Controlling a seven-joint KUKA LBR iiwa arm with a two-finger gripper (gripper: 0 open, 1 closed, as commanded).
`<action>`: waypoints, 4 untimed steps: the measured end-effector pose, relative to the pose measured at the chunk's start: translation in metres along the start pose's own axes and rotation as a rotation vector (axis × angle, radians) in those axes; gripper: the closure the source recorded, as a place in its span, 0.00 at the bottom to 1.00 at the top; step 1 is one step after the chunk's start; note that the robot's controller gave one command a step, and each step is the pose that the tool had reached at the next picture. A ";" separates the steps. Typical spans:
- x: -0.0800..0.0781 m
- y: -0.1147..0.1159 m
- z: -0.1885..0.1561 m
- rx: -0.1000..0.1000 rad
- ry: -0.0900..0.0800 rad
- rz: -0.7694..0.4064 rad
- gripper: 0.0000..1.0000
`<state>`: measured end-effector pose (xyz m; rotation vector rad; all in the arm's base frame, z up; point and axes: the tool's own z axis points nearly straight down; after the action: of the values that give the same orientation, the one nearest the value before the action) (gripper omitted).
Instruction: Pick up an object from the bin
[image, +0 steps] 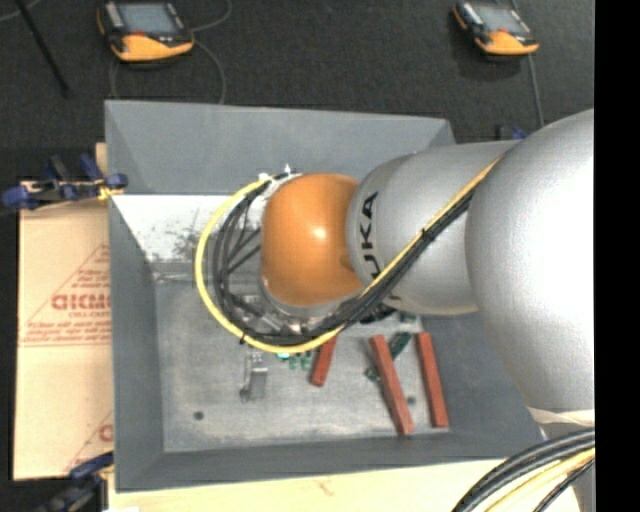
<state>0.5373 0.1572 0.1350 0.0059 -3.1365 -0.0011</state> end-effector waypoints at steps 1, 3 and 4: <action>-0.019 -0.075 0.001 0.003 -0.008 0.079 0.00; -0.028 -0.124 0.061 -0.002 -0.009 -0.253 1.00; -0.012 -0.213 0.047 0.004 -0.006 -0.099 1.00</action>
Offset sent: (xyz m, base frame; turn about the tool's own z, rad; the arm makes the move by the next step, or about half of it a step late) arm 0.0174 -0.0695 -0.0013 0.0711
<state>0.5499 -0.0560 0.0875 0.1610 -3.1389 0.0044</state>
